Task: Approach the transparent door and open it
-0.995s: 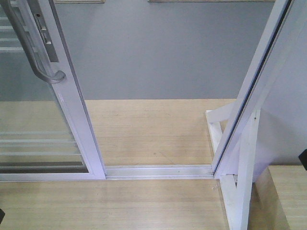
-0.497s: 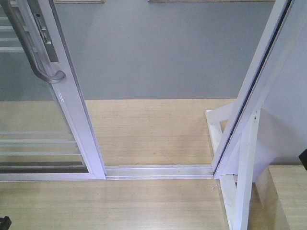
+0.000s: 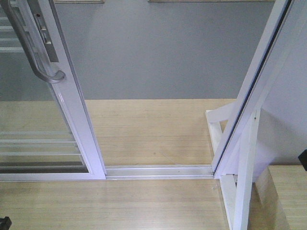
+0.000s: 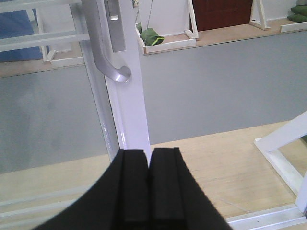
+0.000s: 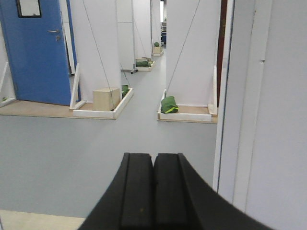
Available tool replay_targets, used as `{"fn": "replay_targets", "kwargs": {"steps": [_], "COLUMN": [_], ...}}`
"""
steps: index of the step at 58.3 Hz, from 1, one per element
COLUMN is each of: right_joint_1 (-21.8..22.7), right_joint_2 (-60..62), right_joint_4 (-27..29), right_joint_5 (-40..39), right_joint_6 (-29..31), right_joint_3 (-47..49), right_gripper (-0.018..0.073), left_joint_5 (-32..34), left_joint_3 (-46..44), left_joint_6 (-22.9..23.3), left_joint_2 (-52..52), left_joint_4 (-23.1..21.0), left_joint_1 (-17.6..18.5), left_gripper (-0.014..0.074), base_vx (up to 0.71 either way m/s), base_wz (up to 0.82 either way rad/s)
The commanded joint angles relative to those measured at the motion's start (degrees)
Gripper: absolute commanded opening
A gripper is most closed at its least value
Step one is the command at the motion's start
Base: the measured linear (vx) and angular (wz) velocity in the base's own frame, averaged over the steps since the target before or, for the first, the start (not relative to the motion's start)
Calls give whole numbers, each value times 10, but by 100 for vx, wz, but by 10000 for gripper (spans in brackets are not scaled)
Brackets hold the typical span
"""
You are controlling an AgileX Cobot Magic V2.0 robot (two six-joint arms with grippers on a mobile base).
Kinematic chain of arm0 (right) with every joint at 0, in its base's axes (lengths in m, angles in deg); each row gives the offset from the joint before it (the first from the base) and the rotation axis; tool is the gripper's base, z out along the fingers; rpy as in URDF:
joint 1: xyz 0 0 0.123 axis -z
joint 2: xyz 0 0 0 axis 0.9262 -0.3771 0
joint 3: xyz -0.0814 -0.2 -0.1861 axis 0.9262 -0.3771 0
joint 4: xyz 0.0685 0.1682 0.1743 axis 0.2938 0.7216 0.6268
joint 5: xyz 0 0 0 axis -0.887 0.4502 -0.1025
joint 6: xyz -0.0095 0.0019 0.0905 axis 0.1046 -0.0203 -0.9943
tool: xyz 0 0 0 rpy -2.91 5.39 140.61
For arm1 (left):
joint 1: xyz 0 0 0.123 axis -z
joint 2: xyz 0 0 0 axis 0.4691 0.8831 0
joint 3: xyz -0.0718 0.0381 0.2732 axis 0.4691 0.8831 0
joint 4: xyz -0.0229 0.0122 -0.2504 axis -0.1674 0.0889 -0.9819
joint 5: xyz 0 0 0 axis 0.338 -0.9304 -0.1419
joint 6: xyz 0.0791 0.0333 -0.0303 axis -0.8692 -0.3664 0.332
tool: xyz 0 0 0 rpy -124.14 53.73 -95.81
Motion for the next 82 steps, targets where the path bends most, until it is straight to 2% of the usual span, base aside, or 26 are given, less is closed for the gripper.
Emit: {"fn": "replay_targets", "kwargs": {"steps": [1, 2, 4, 5, 10, 13, 16, 19, 21, 24, 35, 49, 56, 82], "right_joint_1": [1, 1, 1, 1, 1, 1, 1, 2, 7, 22, 90, 180, 215, 219], "right_joint_2": [-2, -2, -2, -2, -2, -2, -2, -1, 4, 18, 126, 235, 238, 238], "right_joint_4": [-132, -166, -276, -313, -535, -651, -736, -799, -821, -825, -786, -779, -772, -774], "right_joint_5": [40, 49, 75, 83, 120, 142, 165, 188, 191, 179, 101, 158, 169, 179], "right_joint_6": [-85, -110, -202, -238, -497, -618, -728, -794, -823, -843, -840, -838, -840, -840], "right_joint_3": [17, 17, 17, 17, 17, 17, 17, 15, 7, -17, -134, -155, -155, -155], "right_gripper": [-4, -4, -4, -4, -4, -4, -4, -4, -4, -4, -4, -4, -4, -4], "left_joint_5": [46, 46, 46, 46, 46, 46, 46, 46, 46, 46, 46, 46, 46, 46], "left_joint_3": [6, 6, 6, 6, 6, 6, 6, 6, 6, 6, 6, 6, 6, 6], "left_joint_6": [2, 2, 2, 2, 2, 2, 2, 2, 2, 2, 2, 2, 2, 2], "left_joint_2": [-9, -9, -9, -9, -9, -9, -9, -9, -9, -9, -9, -9, -9, -9], "left_joint_4": [-3, -3, -3, -3, -3, -3, -3, -3, -3, -3, -3, -3, -3, -3], "left_joint_1": [3, 3, 3, 3, 3, 3, 3, 3, 3, 3, 3, 3, 3, 3], "left_gripper": [0, 0, 0, 0, 0, 0, 0, 0, 0, 0, 0, 0, 0, 0], "base_vx": [0, 0, 0, 0, 0, 0, 0, 0, 0, 0, 0, 0, 0, 0], "base_wz": [0, 0, 0, 0, 0, 0, 0, 0, 0, 0, 0, 0, 0, 0]}}
